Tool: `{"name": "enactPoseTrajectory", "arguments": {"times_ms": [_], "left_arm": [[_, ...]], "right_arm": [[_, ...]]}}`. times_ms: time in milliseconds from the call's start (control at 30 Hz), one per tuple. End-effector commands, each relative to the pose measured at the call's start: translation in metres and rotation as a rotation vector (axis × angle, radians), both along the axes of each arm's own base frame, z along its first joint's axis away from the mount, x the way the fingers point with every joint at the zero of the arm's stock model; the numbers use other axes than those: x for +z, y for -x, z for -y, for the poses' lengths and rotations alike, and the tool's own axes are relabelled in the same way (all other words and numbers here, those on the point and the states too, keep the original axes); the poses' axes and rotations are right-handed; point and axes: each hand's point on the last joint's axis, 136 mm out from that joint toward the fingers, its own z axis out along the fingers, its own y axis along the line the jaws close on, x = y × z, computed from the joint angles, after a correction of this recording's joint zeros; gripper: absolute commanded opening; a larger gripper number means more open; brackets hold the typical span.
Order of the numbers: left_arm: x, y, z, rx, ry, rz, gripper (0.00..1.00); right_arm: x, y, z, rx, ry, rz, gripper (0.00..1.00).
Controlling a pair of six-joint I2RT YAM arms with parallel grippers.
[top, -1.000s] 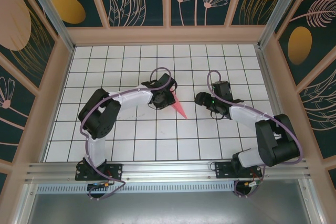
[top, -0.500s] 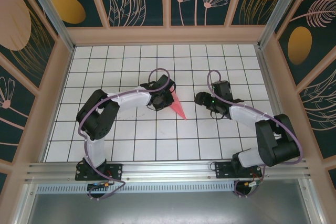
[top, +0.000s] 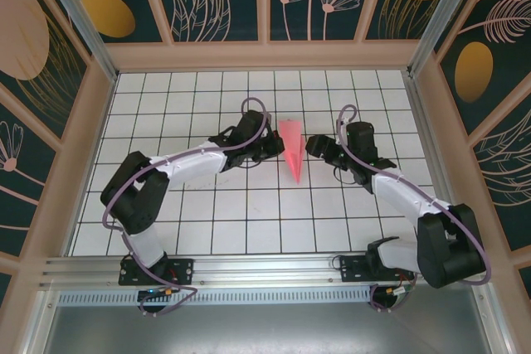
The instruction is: Fold a paper plane with a square sheet of paper (pick it up from the middle)
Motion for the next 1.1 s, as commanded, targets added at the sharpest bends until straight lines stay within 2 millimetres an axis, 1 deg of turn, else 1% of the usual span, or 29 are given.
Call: {"name": "enactPoseTrajectory", "arguments": {"times_ms": [0, 67, 133, 267, 400, 500, 600, 733, 867, 1000, 1067], "left_arm": [[-0.016, 0.008, 0.015, -0.108, 0.039, 0.021, 0.0], [-0.028, 0.012, 0.018, -0.14, 0.042, 0.007, 0.0], [-0.039, 0.015, 0.019, -0.159, 0.037, -0.011, 0.0], [-0.058, 0.018, 0.013, -0.16, 0.013, -0.037, 0.0], [-0.076, 0.02, 0.006, -0.155, -0.015, -0.071, 0.0], [-0.084, 0.021, 0.002, -0.147, -0.032, -0.091, 0.0], [-0.087, 0.021, 0.001, -0.142, -0.038, -0.094, 0.0], [-0.094, 0.021, -0.003, -0.134, -0.062, -0.109, 0.0], [-0.097, 0.021, -0.004, -0.133, -0.071, -0.117, 0.0], [-0.101, 0.022, -0.005, -0.132, -0.076, -0.126, 0.0], [-0.101, 0.022, -0.004, -0.131, -0.071, -0.13, 0.0]], "right_arm": [[-0.006, 0.01, -0.017, 0.085, -0.041, -0.014, 0.67], [-0.012, 0.015, -0.022, 0.102, -0.023, -0.026, 0.65], [-0.022, 0.019, -0.026, 0.105, 0.013, -0.047, 0.61], [-0.04, 0.027, -0.031, 0.111, 0.049, -0.092, 0.52], [-0.053, 0.031, -0.039, 0.138, 0.083, -0.127, 0.47], [-0.059, 0.033, -0.045, 0.161, 0.099, -0.148, 0.44], [-0.066, 0.033, -0.05, 0.178, 0.124, -0.164, 0.39], [-0.074, 0.031, -0.047, 0.164, 0.172, -0.178, 0.39], [-0.074, 0.028, -0.045, 0.153, 0.193, -0.174, 0.42], [-0.077, 0.029, -0.049, 0.181, 0.192, -0.184, 0.46], [-0.08, 0.033, -0.053, 0.206, 0.185, -0.195, 0.47]]}}
